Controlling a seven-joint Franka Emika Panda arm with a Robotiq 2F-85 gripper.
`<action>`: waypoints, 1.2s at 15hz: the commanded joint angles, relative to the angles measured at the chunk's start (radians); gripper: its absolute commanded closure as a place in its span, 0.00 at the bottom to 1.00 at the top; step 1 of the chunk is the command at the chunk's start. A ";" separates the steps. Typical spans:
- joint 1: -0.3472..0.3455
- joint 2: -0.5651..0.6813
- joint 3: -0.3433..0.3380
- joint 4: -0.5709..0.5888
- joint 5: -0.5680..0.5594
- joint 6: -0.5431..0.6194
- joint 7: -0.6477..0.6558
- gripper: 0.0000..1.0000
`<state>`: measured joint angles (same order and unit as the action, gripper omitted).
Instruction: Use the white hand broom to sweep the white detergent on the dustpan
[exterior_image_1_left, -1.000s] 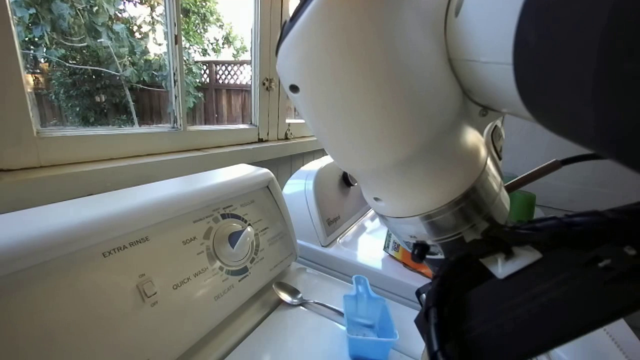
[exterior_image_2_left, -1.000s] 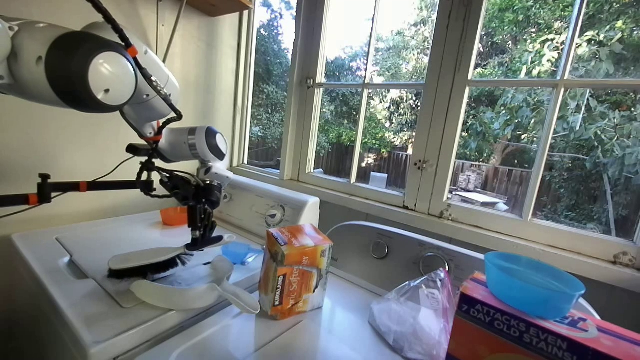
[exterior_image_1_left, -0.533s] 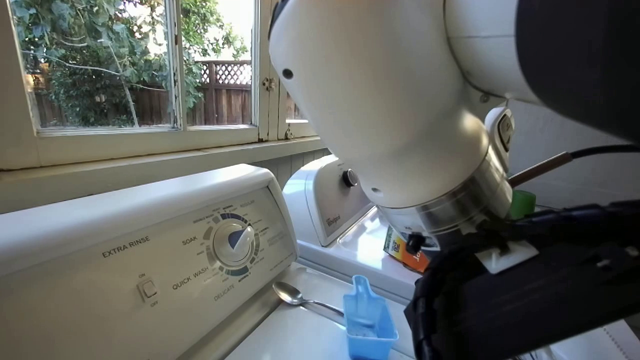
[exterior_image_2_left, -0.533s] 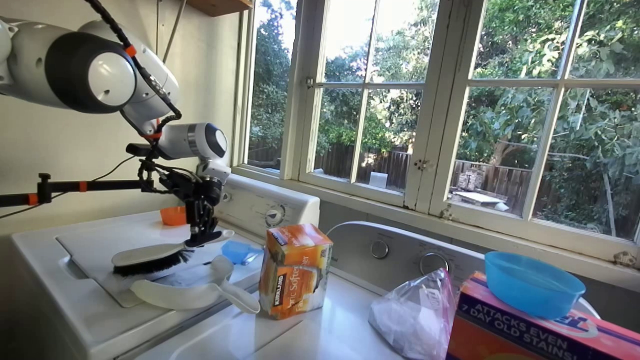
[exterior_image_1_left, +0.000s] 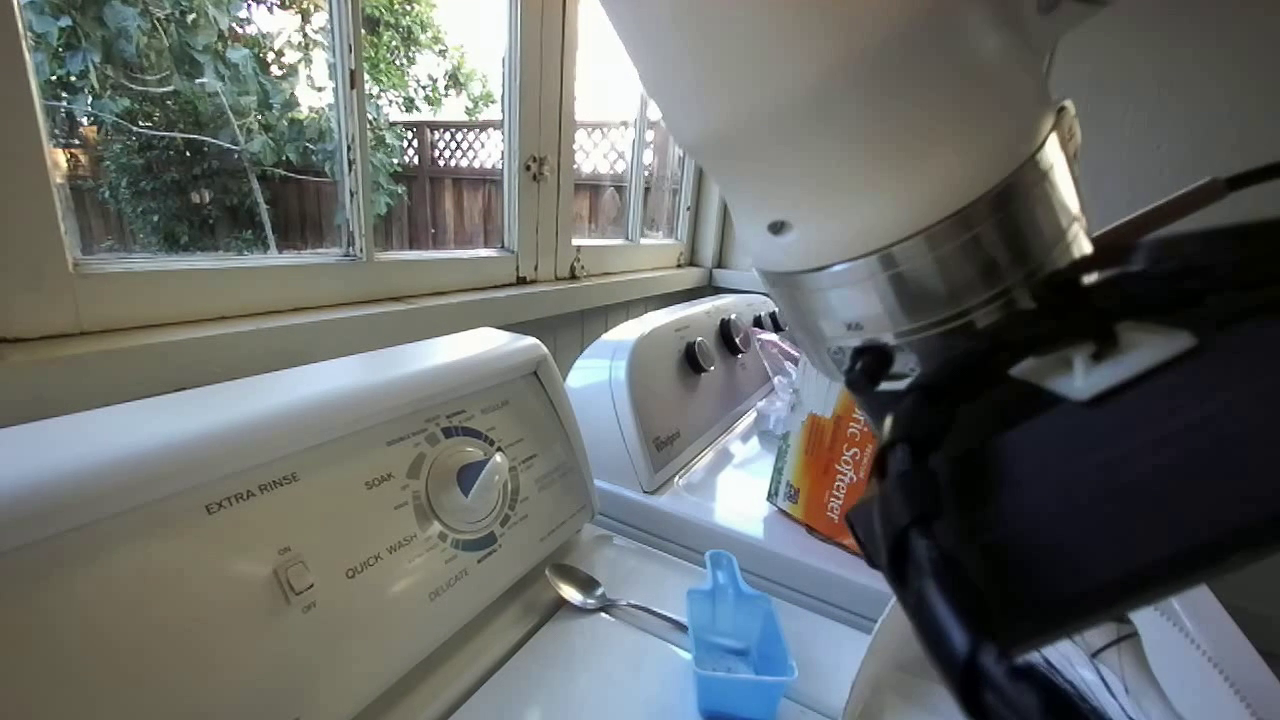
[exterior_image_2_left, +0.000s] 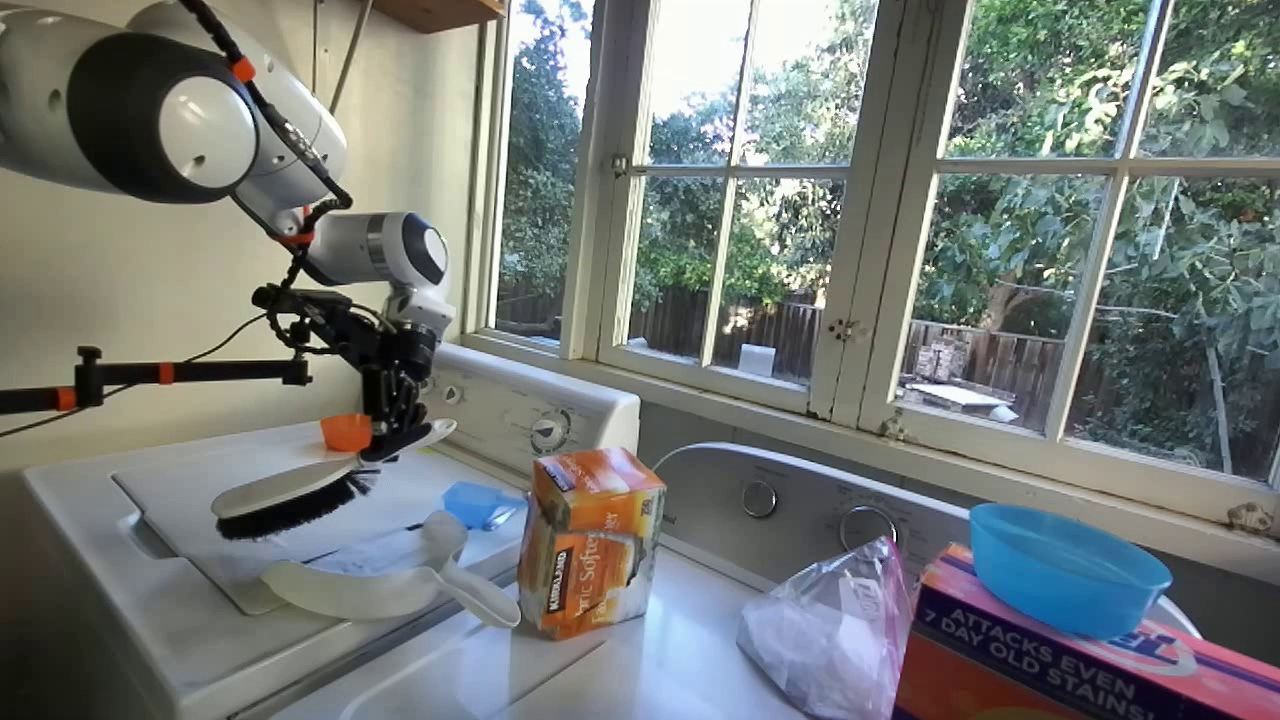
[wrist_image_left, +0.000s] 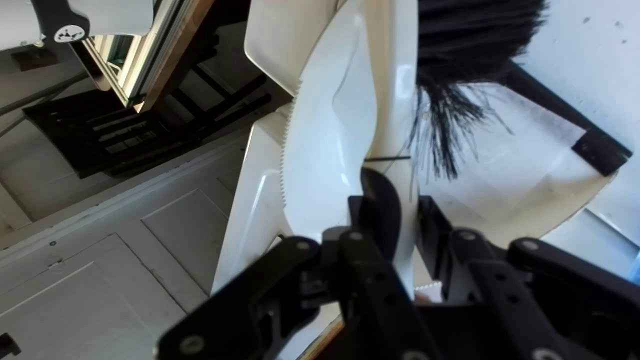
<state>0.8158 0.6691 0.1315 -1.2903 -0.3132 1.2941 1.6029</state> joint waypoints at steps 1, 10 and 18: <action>-0.013 -0.057 0.006 -0.029 0.035 -0.036 -0.015 0.93; -0.033 -0.011 0.012 -0.017 0.047 -0.133 -0.178 0.93; -0.015 0.095 -0.008 0.020 0.009 -0.143 -0.221 0.93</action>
<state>0.7911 0.7247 0.1320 -1.3103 -0.2895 1.1869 1.4072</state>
